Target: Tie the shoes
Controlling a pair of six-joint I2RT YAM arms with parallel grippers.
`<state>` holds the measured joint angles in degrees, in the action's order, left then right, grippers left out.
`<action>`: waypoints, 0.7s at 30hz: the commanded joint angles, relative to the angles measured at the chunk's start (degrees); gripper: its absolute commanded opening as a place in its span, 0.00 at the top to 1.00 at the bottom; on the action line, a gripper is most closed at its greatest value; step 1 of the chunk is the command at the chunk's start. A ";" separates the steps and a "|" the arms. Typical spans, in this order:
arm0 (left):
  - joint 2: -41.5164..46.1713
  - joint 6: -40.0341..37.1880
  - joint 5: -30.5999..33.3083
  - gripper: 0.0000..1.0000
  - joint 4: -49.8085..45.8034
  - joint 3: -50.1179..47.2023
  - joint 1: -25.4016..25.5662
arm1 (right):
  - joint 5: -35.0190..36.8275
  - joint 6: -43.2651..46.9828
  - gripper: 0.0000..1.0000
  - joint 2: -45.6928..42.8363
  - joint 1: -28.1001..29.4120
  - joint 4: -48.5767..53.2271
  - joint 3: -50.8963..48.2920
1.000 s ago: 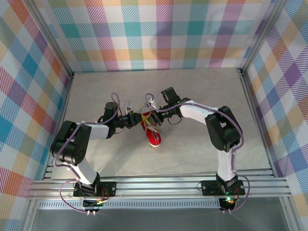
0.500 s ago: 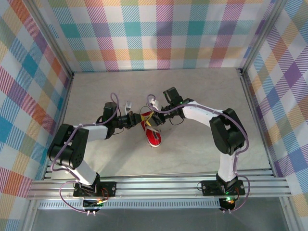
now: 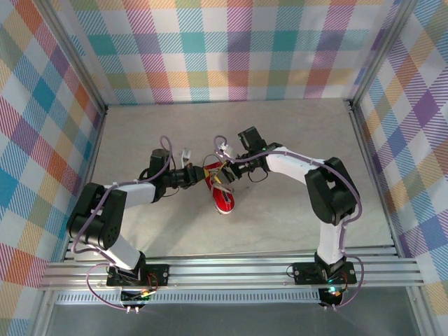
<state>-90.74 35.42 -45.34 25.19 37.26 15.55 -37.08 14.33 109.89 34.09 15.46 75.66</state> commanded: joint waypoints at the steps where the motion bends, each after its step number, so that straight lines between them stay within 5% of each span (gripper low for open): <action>1: 2.29 -3.23 1.43 0.81 -4.55 0.97 -0.43 | -2.17 -1.18 0.63 2.31 -0.34 3.72 3.44; 16: 1.77 -4.40 1.45 0.63 -5.30 1.15 -0.43 | -2.90 -1.58 0.65 5.68 -0.34 7.43 6.88; 21: 2.32 -5.34 1.68 0.60 -6.88 1.77 -0.43 | -3.35 -1.36 0.73 5.54 -0.34 7.52 7.06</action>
<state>-89.60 31.81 -43.81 20.16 37.45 15.55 -38.20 12.71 115.09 34.09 21.67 81.01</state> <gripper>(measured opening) 0.392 0.284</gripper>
